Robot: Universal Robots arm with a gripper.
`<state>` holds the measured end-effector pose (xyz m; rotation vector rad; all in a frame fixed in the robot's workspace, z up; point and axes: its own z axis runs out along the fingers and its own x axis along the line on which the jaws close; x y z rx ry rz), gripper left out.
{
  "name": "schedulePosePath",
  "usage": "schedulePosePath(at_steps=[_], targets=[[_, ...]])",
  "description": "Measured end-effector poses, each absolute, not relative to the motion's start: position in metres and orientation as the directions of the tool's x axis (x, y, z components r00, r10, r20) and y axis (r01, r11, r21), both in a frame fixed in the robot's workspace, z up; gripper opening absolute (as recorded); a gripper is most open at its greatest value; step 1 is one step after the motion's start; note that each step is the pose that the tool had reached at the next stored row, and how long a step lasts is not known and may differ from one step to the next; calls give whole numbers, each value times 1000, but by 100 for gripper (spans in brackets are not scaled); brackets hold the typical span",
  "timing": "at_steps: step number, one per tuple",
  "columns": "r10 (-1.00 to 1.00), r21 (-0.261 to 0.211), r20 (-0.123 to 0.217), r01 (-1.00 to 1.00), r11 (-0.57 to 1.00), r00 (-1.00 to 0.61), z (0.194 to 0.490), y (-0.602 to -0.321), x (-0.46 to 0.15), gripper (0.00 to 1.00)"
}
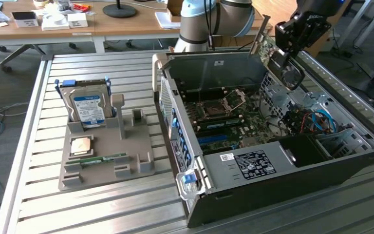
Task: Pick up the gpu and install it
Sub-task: 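Insert the gpu into the slot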
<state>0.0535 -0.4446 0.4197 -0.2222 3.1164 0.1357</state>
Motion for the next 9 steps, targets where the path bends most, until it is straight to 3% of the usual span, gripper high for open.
schedulePosePath(at_steps=[9], targets=[[-300,85,-20,-301,950,-954,419,-445,54,27]])
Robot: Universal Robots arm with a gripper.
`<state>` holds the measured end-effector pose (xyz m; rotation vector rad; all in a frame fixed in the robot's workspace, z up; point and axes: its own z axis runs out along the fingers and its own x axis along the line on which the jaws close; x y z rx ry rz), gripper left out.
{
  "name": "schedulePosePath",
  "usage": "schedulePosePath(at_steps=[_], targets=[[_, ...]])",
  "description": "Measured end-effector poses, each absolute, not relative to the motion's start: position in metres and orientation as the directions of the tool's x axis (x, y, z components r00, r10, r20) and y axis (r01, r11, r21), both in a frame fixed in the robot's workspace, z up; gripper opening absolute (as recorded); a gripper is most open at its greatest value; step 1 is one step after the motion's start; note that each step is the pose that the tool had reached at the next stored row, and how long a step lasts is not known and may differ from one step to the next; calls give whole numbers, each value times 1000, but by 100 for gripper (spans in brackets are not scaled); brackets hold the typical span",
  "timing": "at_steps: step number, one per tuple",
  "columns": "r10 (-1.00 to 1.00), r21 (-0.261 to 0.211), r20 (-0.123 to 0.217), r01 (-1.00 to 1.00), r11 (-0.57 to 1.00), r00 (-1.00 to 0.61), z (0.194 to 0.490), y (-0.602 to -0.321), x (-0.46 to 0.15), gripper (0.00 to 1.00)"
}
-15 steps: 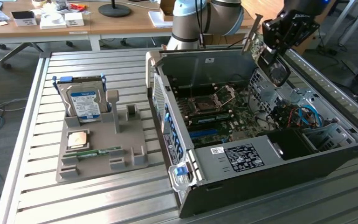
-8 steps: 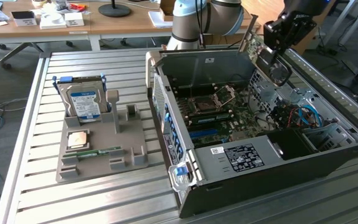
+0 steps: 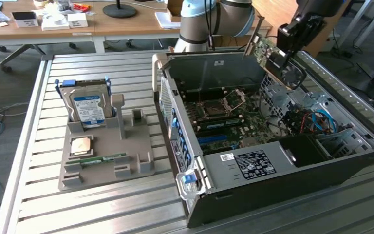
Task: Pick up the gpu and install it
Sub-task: 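Insert the gpu into the slot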
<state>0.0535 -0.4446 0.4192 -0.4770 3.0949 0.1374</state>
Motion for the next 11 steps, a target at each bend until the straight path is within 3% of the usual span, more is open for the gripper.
schedulePosePath(at_steps=[11], targets=[[-484,86,-20,-484,871,-875,419,-445,53,27]])
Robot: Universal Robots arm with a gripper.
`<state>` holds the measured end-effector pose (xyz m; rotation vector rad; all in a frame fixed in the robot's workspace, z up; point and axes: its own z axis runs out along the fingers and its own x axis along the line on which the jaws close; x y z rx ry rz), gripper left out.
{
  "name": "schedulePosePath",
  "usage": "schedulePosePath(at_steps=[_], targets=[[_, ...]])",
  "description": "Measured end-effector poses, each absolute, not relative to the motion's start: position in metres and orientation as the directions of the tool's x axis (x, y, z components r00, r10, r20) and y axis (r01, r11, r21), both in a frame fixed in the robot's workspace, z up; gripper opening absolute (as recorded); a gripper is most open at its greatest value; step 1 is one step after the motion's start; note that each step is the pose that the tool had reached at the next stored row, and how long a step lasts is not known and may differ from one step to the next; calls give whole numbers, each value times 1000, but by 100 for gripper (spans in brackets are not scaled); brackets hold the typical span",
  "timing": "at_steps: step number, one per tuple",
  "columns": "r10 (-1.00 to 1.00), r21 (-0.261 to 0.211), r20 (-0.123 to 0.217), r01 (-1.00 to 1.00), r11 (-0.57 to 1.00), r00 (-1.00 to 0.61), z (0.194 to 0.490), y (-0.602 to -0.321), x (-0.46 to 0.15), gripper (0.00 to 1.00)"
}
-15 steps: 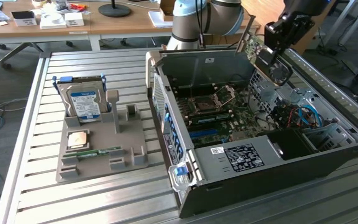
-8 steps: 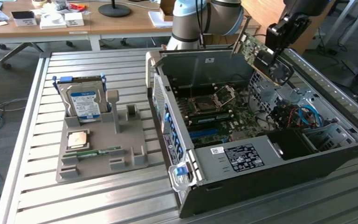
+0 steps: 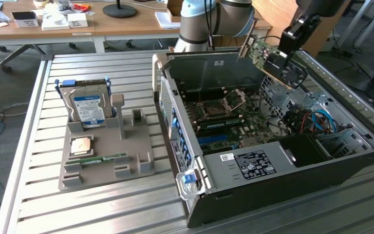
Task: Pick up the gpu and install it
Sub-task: 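Insert the gpu into the slot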
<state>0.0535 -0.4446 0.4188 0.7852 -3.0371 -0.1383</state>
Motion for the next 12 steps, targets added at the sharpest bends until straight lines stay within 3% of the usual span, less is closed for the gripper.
schedulePosePath(at_steps=[12], targets=[[-635,85,-20,-634,769,-773,418,-445,54,27]])
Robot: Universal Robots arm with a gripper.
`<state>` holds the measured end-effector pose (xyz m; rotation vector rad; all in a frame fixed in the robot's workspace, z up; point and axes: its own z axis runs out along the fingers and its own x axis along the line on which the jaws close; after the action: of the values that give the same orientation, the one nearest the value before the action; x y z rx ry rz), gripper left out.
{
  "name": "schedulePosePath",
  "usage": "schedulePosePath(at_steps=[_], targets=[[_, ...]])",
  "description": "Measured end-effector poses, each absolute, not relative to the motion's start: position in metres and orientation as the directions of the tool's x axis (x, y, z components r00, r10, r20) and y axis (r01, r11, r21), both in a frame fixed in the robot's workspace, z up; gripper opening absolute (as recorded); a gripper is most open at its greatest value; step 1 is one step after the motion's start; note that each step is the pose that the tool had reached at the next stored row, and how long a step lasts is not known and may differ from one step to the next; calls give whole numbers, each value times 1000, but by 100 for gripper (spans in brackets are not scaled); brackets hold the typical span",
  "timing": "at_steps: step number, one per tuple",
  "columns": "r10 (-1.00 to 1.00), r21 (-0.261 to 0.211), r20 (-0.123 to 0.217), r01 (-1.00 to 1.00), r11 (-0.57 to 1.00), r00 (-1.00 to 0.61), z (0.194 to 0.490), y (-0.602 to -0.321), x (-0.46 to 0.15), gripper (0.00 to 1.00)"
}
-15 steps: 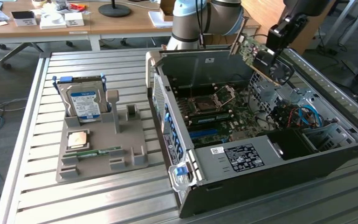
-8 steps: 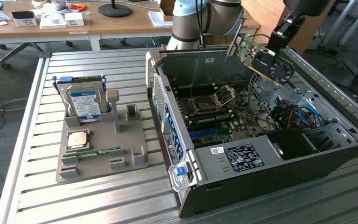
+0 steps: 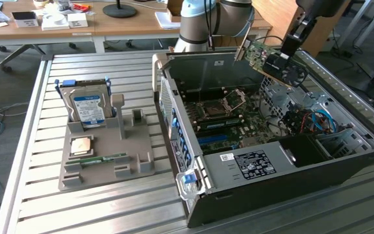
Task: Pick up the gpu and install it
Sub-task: 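Insert the gpu into the slot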
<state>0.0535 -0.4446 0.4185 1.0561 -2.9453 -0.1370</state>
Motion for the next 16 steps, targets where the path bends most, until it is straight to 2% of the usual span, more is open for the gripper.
schedulePosePath(at_steps=[16], targets=[[-783,86,-20,-781,619,-622,418,-444,54,27]])
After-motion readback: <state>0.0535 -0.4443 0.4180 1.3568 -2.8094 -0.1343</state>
